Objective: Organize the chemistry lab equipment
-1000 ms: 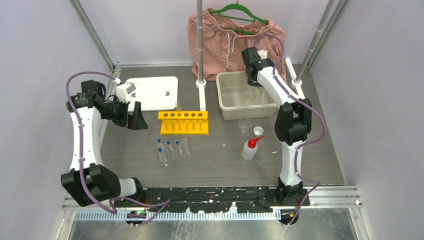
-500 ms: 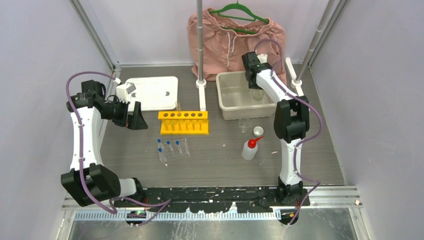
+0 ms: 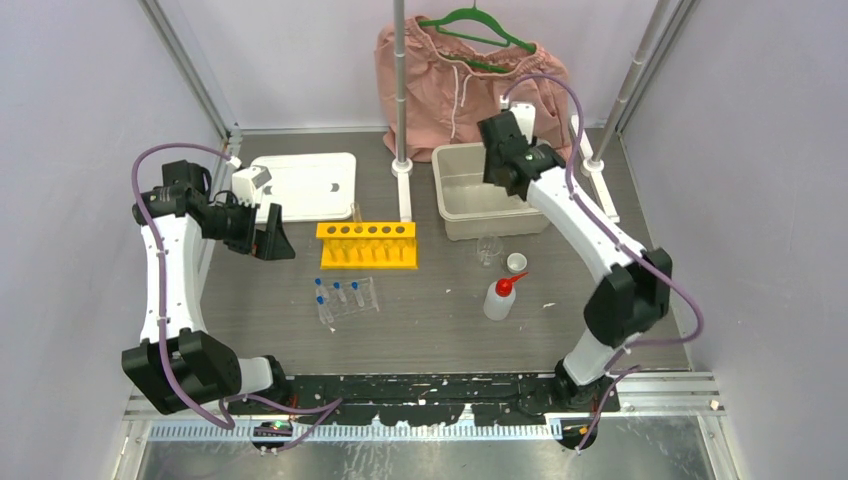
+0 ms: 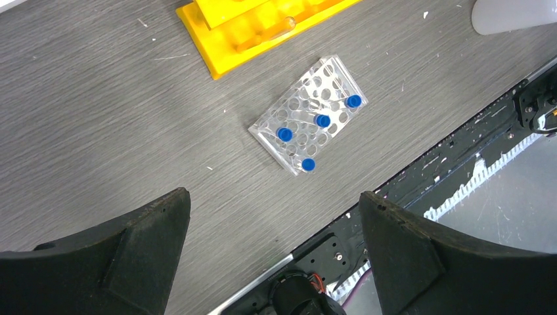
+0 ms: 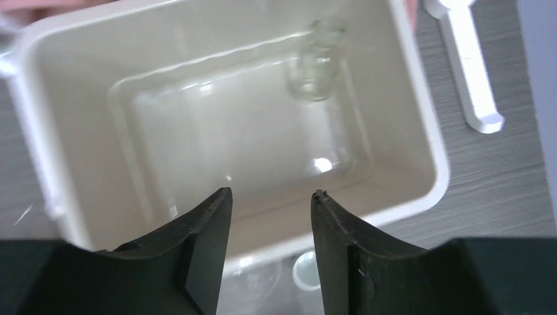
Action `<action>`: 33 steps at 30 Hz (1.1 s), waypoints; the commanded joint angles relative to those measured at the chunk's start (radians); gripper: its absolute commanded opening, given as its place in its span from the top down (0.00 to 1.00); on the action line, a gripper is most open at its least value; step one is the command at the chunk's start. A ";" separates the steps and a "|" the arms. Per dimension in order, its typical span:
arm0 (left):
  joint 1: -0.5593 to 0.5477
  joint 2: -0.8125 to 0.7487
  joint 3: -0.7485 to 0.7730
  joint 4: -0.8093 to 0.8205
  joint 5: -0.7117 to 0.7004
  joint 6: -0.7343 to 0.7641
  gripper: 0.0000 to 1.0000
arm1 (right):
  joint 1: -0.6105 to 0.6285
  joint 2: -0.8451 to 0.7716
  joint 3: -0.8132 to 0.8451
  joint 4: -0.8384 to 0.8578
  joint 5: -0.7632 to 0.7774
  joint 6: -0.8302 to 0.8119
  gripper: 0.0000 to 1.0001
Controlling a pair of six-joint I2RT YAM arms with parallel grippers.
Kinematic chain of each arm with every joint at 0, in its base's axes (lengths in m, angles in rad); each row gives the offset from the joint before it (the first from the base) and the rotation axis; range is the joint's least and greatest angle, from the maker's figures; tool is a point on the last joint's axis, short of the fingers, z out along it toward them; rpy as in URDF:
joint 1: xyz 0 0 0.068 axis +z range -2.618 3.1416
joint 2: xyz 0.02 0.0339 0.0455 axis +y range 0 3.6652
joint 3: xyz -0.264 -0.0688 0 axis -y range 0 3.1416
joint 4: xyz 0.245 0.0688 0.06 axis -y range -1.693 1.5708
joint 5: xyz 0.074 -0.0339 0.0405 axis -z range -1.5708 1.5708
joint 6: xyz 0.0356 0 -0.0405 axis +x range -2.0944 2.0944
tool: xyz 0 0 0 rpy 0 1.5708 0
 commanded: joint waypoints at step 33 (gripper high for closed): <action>0.007 -0.053 -0.017 -0.003 0.004 0.018 0.00 | 0.174 -0.040 -0.444 0.148 -0.262 0.092 0.50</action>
